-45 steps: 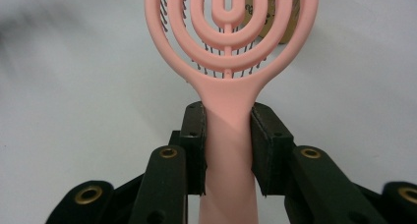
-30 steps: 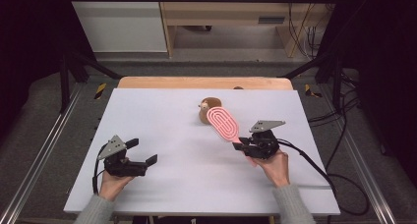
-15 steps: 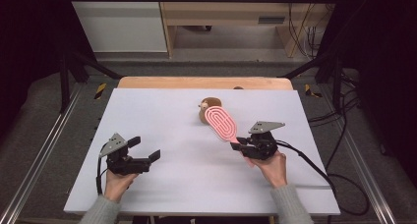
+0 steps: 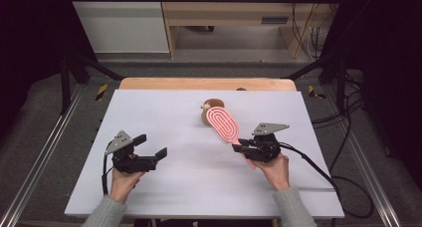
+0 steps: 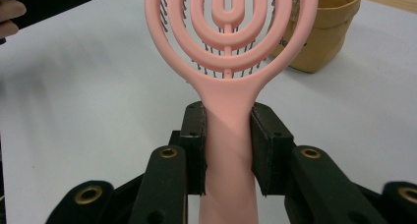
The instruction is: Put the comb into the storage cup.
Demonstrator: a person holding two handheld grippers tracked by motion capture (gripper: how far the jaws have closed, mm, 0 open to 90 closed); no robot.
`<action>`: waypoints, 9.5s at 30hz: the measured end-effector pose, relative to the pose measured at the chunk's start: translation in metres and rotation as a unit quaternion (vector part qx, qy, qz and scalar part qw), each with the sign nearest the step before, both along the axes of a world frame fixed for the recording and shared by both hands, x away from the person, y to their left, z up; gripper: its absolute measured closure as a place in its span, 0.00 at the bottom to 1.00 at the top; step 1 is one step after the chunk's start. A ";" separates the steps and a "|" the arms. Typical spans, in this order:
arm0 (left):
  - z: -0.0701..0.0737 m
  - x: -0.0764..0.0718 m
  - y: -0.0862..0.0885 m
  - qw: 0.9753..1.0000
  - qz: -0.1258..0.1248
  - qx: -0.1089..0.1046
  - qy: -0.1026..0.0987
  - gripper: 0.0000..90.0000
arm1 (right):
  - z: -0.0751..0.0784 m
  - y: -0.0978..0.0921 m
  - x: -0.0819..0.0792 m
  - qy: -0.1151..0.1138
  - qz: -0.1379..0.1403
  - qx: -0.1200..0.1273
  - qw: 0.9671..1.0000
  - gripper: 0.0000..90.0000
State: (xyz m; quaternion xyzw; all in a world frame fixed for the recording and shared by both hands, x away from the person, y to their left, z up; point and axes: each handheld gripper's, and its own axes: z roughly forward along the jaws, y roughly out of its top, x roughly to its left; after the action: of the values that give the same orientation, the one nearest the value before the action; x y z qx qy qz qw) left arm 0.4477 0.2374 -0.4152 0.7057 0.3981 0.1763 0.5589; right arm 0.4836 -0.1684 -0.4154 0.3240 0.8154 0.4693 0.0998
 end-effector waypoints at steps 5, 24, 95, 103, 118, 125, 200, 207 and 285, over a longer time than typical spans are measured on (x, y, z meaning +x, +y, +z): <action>0.007 0.002 -0.008 1.000 -0.003 -0.005 -0.006 0.00 | 0.000 0.000 -0.001 -0.003 0.003 0.005 1.000 0.78; 0.018 0.008 -0.041 0.999 -0.024 -0.019 -0.015 0.00 | 0.000 0.002 -0.002 -0.003 0.009 0.022 1.000 0.78; 0.032 0.032 -0.139 0.998 -0.042 -0.041 0.022 0.05 | 0.000 0.007 -0.005 -0.022 0.014 0.038 0.999 0.78; 0.030 0.033 -0.147 0.998 -0.038 -0.042 0.028 0.16 | 0.000 0.007 -0.006 -0.023 0.018 0.039 0.999 0.78; 0.030 0.034 -0.155 0.998 -0.026 -0.049 0.037 0.42 | 0.001 0.007 -0.007 -0.030 0.026 0.043 0.998 0.78; 0.030 0.035 -0.154 0.997 -0.023 -0.061 0.049 0.46 | 0.001 0.008 -0.007 -0.031 0.028 0.043 0.998 0.78; 0.049 0.017 -0.153 0.997 -0.046 -0.063 -0.020 0.72 | 0.006 0.000 -0.006 -0.049 0.026 0.074 0.996 0.56; 0.052 0.019 -0.146 0.997 -0.040 -0.061 -0.023 0.72 | 0.008 -0.014 -0.005 -0.053 0.009 0.098 0.994 0.46; 0.113 0.050 -0.098 0.997 0.008 -0.010 -0.071 0.72 | -0.032 -0.105 -0.015 -0.081 -0.072 0.093 0.990 0.02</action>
State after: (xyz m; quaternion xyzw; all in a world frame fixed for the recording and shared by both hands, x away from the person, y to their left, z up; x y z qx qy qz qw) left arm 0.4975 0.1391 -0.3023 0.6828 0.3648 0.2261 0.5913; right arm 0.4685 -0.2731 -0.4476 0.3510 0.7318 0.5594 0.1683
